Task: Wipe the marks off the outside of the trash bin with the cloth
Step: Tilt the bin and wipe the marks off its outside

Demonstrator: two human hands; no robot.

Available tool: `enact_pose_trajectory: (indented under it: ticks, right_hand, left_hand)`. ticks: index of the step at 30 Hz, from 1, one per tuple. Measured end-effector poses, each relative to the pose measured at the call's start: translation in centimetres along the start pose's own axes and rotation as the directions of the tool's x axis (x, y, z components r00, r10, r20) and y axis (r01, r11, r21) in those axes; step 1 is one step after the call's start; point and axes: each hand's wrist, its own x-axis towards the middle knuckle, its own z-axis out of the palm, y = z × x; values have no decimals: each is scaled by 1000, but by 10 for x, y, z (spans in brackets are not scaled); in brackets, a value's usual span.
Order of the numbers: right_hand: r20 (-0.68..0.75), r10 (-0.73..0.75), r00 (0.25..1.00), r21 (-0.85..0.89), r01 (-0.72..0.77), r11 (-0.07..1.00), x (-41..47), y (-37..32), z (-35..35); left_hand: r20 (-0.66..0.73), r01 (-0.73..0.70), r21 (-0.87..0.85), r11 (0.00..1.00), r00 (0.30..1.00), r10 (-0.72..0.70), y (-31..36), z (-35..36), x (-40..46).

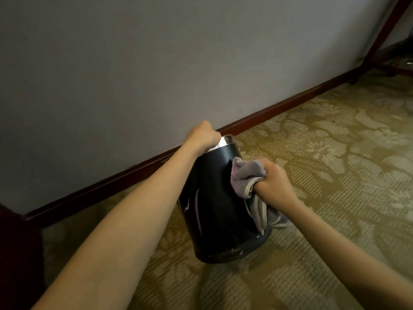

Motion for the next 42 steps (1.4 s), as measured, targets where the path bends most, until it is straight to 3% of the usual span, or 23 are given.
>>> enact_pose_trajectory:
  ticks: [2, 4, 13, 25, 30, 35, 42]
  right_hand:
    - [-32, -102, 994, -183, 94, 979, -6, -4, 2]
    - [-65, -169, 983, -233, 150, 961, -16, -5, 5]
    - [-21, -117, 993, -513, 89, 854, -40, 36, 13]
    - [-14, -9, 1000, -546, 0, 838, -49, 57, 6]
    - [18, 40, 999, -543, -24, 839, -54, 61, -2]
    - [-15, 49, 999, -556, -49, 830, -56, 62, -2]
    - [-36, 25, 999, -585, -42, 810, -63, 62, -3]
  left_hand:
    - [-6, 10, 6, 1000, 1000, -10, 7, 3, 6]
    - [-34, 1, 51, 999, 999, 1, 11, 8, 12]
    - [-25, 12, 68, 998, 1000, -10, 24, 21, 29]
    - [6, -142, -84, 986, 990, 143, -66, -19, 36]
    - [102, -187, -222, 957, 972, 214, -103, -21, 21]
    - [45, -247, -271, 931, 962, 268, -103, -16, 20]
    - [-49, -200, -325, 924, 980, 194, -105, -6, 11]
